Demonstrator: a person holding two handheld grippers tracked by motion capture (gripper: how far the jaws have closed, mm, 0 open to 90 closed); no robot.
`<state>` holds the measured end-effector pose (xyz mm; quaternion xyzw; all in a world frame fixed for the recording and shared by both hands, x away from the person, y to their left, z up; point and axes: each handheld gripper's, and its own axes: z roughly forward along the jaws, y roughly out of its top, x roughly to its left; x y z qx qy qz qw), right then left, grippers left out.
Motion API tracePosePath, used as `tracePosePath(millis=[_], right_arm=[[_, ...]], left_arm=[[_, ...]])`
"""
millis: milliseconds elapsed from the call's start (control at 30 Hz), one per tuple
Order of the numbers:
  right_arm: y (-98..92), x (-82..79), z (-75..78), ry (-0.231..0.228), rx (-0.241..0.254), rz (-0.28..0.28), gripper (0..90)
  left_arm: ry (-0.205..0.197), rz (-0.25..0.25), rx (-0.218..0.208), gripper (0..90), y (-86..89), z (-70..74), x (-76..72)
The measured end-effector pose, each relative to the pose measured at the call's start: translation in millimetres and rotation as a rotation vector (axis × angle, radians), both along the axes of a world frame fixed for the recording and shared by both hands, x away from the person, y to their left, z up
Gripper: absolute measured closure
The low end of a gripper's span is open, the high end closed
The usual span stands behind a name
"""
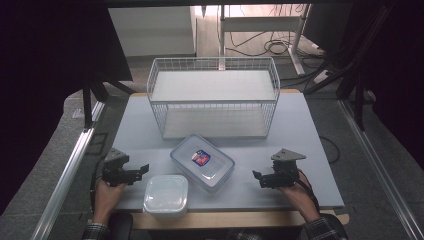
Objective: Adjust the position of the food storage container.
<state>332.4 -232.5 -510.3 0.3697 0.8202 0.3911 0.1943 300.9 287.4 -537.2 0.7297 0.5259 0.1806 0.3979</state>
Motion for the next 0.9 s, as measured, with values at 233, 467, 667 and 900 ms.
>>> tracePosePath(millis=[233,467,667,900], right_arm=[[1.7,-0.4,4.9,-0.011,0.057,0.038,0.4],[3.4,0.5,4.7,0.033,0.034,0.068,6.4],[6.5,-1.8,7.0,0.022,0.022,0.078,9.4],[7.2,-2.6,9.2,0.014,0.049,0.074,10.9]], left_arm=[[0.028,0.02,0.034,6.9,-0.8,4.1,-0.8],[0.035,0.042,-0.007,2.5,4.8,10.0,-4.2],[-0.01,0.052,0.034,18.0,-5.2,31.7,-19.2],[-0.05,-0.005,0.01,50.6,-16.6,50.4,-35.6]])
